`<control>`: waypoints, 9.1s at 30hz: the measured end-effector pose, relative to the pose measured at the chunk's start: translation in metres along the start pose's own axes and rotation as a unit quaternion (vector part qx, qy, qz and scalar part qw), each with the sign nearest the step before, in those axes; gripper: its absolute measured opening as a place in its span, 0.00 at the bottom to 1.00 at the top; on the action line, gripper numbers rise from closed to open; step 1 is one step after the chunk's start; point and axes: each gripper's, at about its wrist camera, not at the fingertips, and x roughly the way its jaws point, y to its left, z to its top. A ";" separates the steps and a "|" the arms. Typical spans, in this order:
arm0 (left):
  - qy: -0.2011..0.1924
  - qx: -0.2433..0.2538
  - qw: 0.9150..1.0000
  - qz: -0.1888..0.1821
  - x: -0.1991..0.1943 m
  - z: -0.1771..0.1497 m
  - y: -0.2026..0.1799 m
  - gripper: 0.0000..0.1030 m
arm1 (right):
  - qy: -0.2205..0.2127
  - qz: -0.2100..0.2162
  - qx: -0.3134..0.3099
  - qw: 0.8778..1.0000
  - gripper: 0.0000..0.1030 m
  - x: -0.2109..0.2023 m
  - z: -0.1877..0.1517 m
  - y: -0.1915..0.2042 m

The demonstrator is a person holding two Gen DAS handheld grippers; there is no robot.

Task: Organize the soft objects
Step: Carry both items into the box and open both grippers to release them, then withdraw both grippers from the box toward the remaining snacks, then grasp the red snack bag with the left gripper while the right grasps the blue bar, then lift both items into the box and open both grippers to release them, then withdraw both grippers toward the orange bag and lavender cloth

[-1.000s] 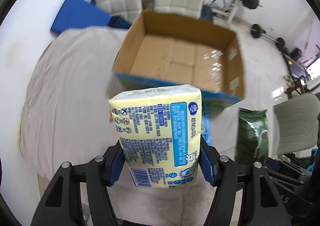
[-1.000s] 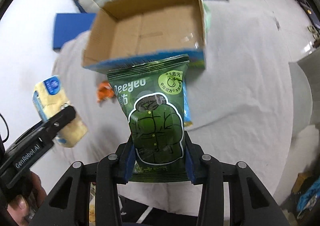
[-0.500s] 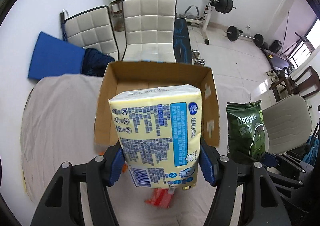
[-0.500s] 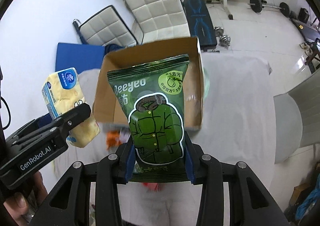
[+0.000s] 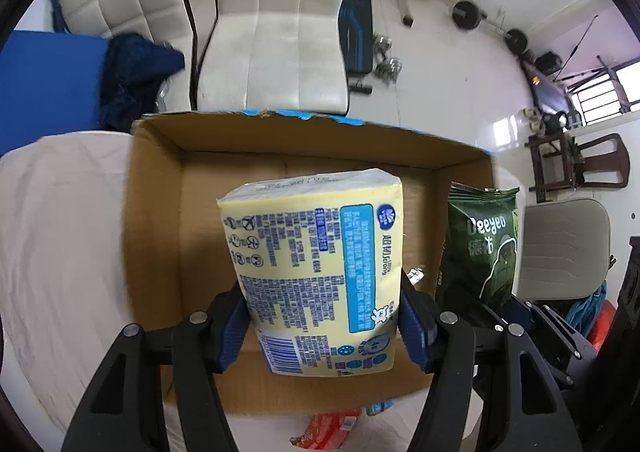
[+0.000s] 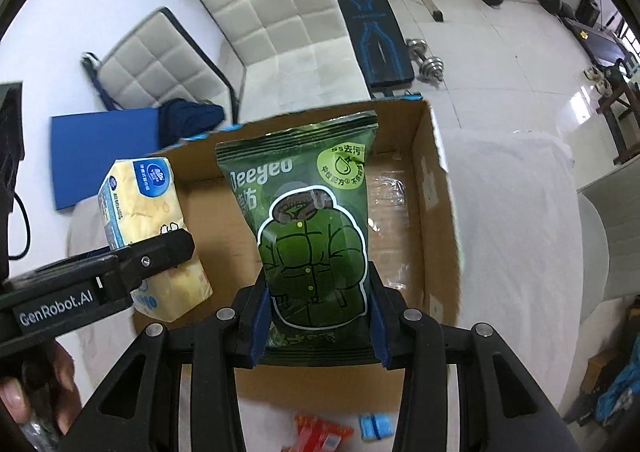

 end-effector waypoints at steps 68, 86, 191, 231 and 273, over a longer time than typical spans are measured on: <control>-0.158 0.046 0.980 0.107 -0.095 -0.132 0.009 0.95 | -0.064 -0.058 -0.073 0.994 1.00 -0.070 -0.114 0.039; -0.018 -0.089 0.987 0.135 0.002 -0.240 0.102 0.95 | 0.074 -0.051 -0.006 0.996 1.00 0.007 -0.207 -0.055; -0.035 0.025 0.998 0.046 -0.011 -0.057 0.021 0.44 | 0.028 -0.040 0.047 0.998 0.16 -0.024 -0.059 -0.042; 0.016 0.017 0.997 0.077 0.032 0.005 0.042 0.54 | 0.072 -0.105 0.013 0.992 0.55 0.059 -0.013 -0.024; -0.171 0.029 0.981 0.087 -0.104 -0.163 0.018 0.95 | -0.058 -0.082 -0.052 0.994 1.00 -0.072 -0.132 0.030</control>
